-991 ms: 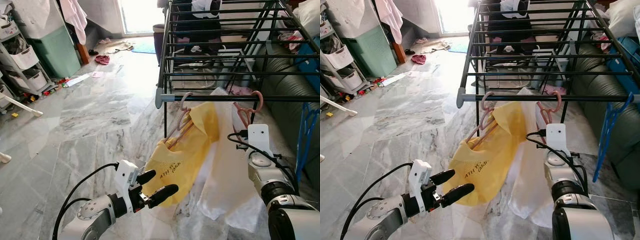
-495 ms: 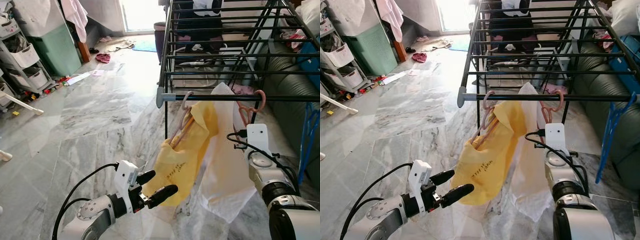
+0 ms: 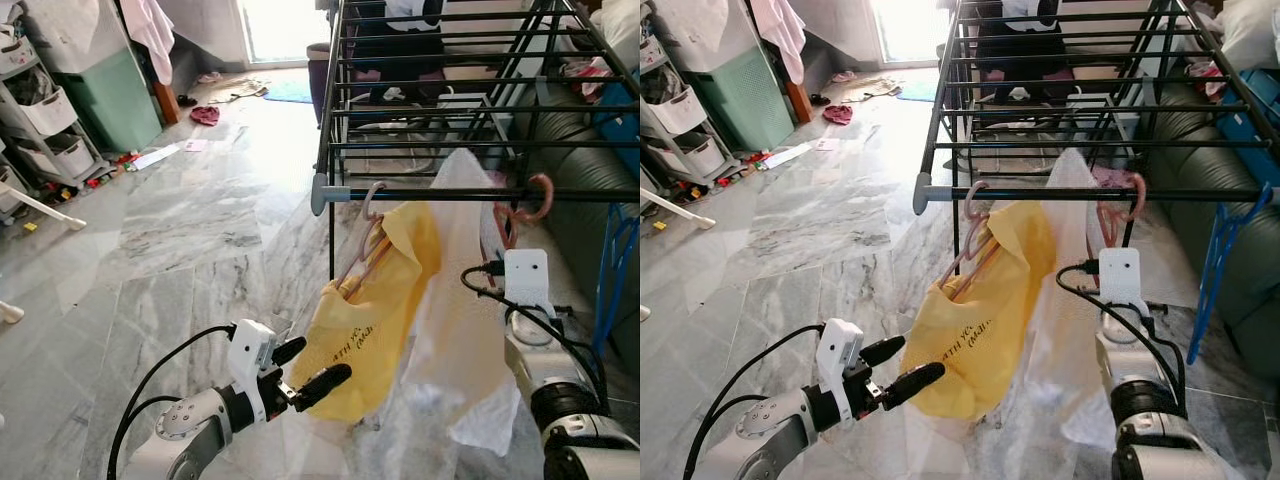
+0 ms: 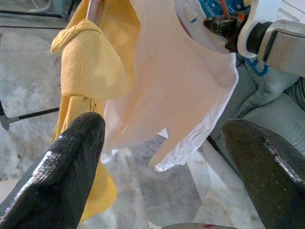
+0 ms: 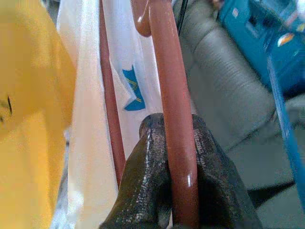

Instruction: Hang hanger

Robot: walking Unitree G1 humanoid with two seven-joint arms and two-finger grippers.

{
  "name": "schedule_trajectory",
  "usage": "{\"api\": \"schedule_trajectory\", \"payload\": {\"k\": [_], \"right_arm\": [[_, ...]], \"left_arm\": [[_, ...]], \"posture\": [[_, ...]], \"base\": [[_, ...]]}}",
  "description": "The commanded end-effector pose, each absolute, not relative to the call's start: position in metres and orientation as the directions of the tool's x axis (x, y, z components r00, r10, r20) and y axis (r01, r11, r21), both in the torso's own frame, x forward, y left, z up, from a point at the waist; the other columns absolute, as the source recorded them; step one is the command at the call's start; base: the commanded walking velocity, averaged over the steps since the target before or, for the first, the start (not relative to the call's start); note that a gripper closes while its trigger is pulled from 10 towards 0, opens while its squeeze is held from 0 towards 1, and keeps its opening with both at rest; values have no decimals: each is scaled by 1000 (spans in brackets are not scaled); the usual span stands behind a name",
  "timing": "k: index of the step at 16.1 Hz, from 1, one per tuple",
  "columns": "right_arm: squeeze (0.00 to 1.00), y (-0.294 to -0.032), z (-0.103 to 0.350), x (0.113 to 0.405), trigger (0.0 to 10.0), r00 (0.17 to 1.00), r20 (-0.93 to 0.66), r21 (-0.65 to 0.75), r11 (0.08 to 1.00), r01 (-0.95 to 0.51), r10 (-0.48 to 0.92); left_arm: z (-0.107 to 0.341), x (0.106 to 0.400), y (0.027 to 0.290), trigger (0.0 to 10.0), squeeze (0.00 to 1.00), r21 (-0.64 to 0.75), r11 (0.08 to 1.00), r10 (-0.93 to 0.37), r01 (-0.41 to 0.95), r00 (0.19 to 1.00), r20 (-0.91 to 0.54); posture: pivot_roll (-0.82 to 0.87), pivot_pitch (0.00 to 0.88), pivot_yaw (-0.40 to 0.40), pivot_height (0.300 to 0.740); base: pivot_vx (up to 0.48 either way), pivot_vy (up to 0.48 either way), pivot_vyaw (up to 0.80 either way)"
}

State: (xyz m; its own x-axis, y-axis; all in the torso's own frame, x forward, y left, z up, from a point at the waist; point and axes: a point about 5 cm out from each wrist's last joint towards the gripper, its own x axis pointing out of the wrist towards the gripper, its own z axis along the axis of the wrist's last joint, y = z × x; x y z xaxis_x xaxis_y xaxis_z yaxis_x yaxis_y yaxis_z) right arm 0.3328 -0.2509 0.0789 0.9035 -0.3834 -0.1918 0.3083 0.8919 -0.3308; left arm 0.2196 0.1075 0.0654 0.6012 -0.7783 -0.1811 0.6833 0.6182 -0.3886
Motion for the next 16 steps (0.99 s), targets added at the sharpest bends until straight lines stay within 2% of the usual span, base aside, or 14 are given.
{"api": "schedule_trajectory", "payload": {"k": [1,2,6,15,16], "right_arm": [[0,-243,94,338,7961,928,-101,-312,898,312,-358],[0,-239,95,333,10000,935,-69,-305,900,311,-347],[0,-223,86,310,10000,948,-53,-306,909,284,-314],[0,-226,68,258,10000,916,-151,-322,894,310,-372],[0,-225,65,250,10000,905,-172,-325,890,321,-389]], "left_arm": [[66,223,112,10000,0,-368,642,-760,672,622,-189],[66,224,112,10000,0,-365,646,-756,671,627,-185],[65,233,111,10000,0,-338,692,-712,638,680,-173],[64,254,98,10000,0,-264,775,-621,574,768,-154],[65,257,102,10000,0,-224,807,-584,547,795,-162]], "posture": [[-76,25,79,740],[-82,24,82,740],[-104,14,94,740],[-192,21,131,740],[-194,25,129,740]], "base": [[0,0,0],[0,0,0],[0,0,0],[0,0,0],[0,0,0]]}}
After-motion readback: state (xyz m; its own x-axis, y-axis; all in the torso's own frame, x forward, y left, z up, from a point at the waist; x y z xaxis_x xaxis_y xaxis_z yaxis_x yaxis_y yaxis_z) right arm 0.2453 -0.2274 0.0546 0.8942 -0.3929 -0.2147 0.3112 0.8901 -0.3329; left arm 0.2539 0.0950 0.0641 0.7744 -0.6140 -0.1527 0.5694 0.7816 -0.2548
